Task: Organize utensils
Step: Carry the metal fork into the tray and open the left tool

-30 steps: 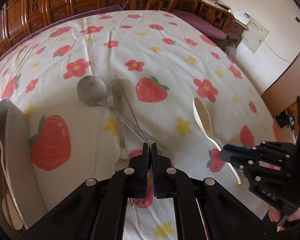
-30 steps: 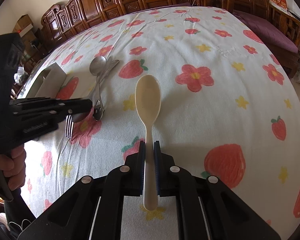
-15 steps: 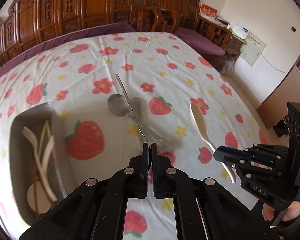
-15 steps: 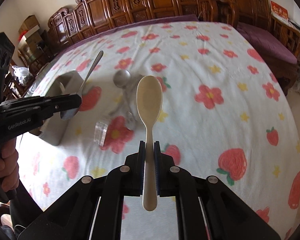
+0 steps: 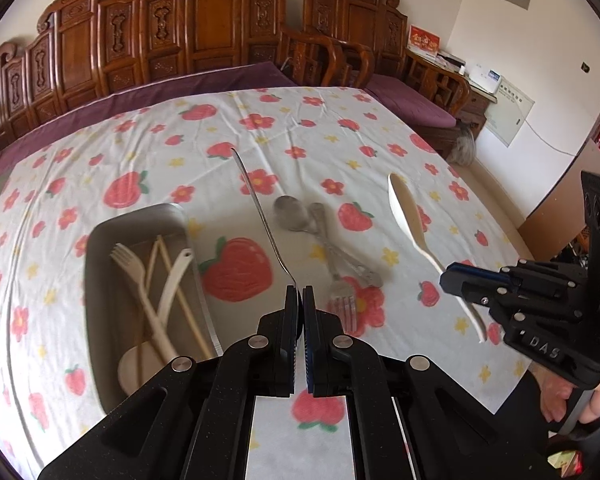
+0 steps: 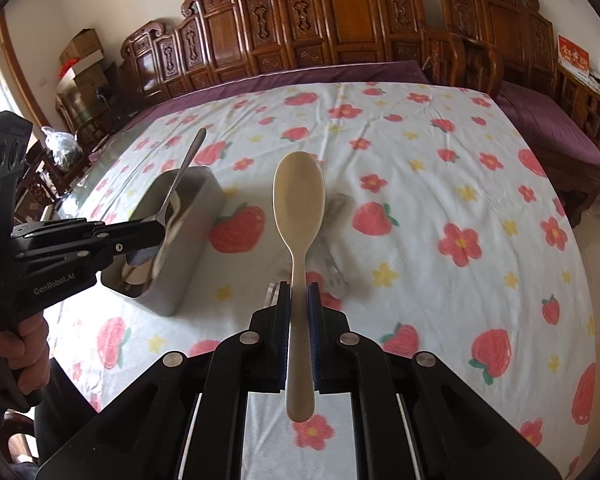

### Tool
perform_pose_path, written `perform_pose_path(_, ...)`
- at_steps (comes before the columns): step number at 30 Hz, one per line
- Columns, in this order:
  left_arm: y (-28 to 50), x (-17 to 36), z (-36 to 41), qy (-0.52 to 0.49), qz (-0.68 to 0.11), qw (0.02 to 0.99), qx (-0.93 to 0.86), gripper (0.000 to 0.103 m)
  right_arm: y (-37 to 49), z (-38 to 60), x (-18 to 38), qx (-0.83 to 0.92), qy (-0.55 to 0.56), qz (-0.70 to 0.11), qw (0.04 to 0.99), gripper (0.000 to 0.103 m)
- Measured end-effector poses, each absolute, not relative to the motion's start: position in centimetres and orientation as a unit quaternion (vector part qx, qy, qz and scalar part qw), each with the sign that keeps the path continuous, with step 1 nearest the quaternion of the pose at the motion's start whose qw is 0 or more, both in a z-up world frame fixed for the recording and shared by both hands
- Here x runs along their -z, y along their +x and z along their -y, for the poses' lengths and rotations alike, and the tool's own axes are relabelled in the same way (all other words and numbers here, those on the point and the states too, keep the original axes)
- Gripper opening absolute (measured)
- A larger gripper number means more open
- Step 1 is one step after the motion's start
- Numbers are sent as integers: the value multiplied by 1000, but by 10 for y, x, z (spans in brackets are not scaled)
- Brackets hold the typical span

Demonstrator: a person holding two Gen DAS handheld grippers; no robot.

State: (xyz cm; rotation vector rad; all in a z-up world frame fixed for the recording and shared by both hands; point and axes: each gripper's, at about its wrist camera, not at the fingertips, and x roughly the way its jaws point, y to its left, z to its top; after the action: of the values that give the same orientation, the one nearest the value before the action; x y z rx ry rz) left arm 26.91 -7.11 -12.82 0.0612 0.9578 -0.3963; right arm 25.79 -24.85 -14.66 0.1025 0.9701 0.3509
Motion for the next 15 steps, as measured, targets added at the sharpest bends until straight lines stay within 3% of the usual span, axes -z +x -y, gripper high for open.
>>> perform_pose_path(15, 275, 147, 11, 13, -478, 864, 154, 2, 263, 195, 138, -203, 34, -466, 860, 10)
